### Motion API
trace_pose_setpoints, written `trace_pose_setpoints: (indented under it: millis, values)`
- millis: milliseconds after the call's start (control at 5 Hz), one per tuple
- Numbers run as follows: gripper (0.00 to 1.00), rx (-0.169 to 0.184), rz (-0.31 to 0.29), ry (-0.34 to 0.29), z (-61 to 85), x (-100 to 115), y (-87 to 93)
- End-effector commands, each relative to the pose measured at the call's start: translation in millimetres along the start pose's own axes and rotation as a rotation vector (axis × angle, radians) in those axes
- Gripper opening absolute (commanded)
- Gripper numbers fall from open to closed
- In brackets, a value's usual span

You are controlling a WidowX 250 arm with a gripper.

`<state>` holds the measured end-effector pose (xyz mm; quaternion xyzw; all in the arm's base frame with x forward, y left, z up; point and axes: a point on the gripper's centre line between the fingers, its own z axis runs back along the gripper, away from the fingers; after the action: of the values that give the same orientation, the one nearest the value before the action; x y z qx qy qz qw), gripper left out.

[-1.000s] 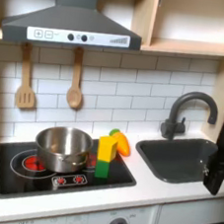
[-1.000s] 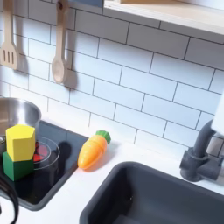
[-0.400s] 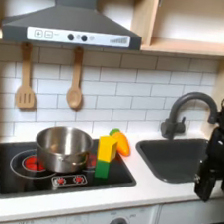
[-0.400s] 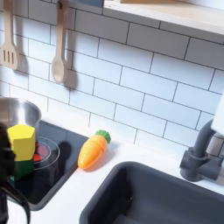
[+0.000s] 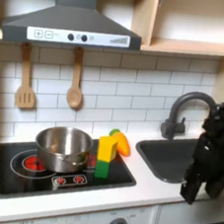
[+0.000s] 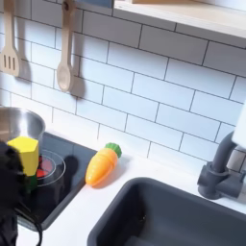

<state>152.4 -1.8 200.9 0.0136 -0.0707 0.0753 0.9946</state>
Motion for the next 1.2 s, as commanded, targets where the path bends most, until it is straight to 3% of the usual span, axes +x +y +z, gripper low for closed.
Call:
trace_pose_setpoints:
  millis: [0, 200, 400, 600, 800, 1000]
  values:
    - [1.0, 0.002, 0.118, -0.078, -9.7, 35.8, 15.3]
    - [1.0, 0.014, 0.178, -0.114, -4.7, 51.2, 25.1]
    - [1.0, 0.0, 0.222, -0.201, 14.3, 75.7, 30.1]
    - [0.74, 0.016, 0.225, -0.271, 30.1, 88.3, 35.4]
    - [0.0, 0.001, 0.237, -0.306, 32.6, 93.4, 36.1]
    - [0.0, -0.025, 0.198, -0.402, 30.0, 97.1, 38.6]
